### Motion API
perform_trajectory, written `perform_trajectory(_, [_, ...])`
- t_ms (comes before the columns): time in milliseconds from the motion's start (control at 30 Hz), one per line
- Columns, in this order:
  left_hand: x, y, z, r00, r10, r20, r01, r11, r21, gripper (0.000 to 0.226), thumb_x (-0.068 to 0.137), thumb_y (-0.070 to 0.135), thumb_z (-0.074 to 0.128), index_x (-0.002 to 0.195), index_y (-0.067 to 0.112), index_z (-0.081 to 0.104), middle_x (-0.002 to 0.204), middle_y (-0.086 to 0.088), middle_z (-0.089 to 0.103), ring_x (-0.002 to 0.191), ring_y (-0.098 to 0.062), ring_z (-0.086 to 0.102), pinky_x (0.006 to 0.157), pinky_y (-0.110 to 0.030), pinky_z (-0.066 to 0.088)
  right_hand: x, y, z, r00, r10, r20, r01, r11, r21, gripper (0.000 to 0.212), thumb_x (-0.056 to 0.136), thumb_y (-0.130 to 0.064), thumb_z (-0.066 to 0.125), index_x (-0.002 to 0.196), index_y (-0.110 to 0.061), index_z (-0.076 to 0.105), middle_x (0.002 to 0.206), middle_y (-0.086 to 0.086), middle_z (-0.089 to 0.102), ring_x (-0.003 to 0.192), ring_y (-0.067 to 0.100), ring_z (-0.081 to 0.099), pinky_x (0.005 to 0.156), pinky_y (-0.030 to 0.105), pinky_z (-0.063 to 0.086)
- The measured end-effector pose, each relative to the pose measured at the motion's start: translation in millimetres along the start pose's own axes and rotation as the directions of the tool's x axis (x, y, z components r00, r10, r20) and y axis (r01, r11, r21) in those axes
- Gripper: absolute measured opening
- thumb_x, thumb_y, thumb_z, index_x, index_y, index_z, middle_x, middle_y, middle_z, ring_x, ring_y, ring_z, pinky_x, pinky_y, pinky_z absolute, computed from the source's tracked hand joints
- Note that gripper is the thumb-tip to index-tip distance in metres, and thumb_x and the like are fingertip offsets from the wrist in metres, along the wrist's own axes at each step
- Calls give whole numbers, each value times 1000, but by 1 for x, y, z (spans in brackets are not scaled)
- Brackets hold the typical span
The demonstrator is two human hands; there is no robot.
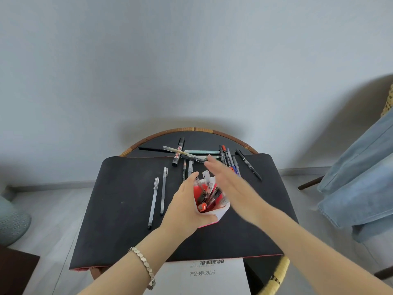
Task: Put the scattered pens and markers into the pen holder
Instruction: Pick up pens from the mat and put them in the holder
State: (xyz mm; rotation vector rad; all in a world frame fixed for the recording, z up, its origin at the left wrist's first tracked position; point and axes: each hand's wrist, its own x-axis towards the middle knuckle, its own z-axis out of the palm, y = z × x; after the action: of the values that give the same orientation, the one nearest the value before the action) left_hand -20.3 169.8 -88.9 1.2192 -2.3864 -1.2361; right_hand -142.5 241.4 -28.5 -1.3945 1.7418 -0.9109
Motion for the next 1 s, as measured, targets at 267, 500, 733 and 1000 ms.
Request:
perform_trajectory(267, [3, -2, 0, 999, 41, 16, -41, 999, -11, 109, 44, 65, 68, 137, 30, 21, 139, 8, 38, 125, -13, 42, 109, -38, 39, 71, 99, -28, 748, 470, -469, -565, 821, -79, 26, 93, -13, 42, 116, -5, 53, 119, 14, 60, 104, 27, 57, 78, 30, 42])
perform_trajectory(500, [8, -10, 5, 998, 63, -5, -62, 996, 67, 101, 55, 58, 76, 136, 33, 19, 135, 15, 35, 122, -7, 41, 106, -27, 39, 104, 124, -6, 686, 514, -516, -696, 670, -258, 32, 90, -19, 52, 116, -2, 45, 120, 24, 55, 107, 36, 55, 81, 39, 48])
perform_trajectory(733, [8, -8, 5, 998, 57, 2, -57, 998, 40, 101, 57, 55, 76, 137, 31, 20, 138, 12, 34, 125, -11, 40, 109, -33, 38, 89, 130, -20, 683, 631, -368, -719, 671, -183, 28, 81, -15, 62, 64, -9, 41, 61, 4, 44, 54, 15, 45, 44, 22, 32])
perform_trajectory(1000, [-5, 2, -4, 998, 52, 26, -48, 989, -141, 111, 40, 74, 63, 135, 29, 26, 138, 5, 41, 125, -18, 45, 107, -43, 41, 69, 127, -21, 687, 586, -430, -642, 766, 19, 15, 89, -15, 49, 84, 0, 47, 86, 16, 53, 71, 28, 50, 45, 24, 30])
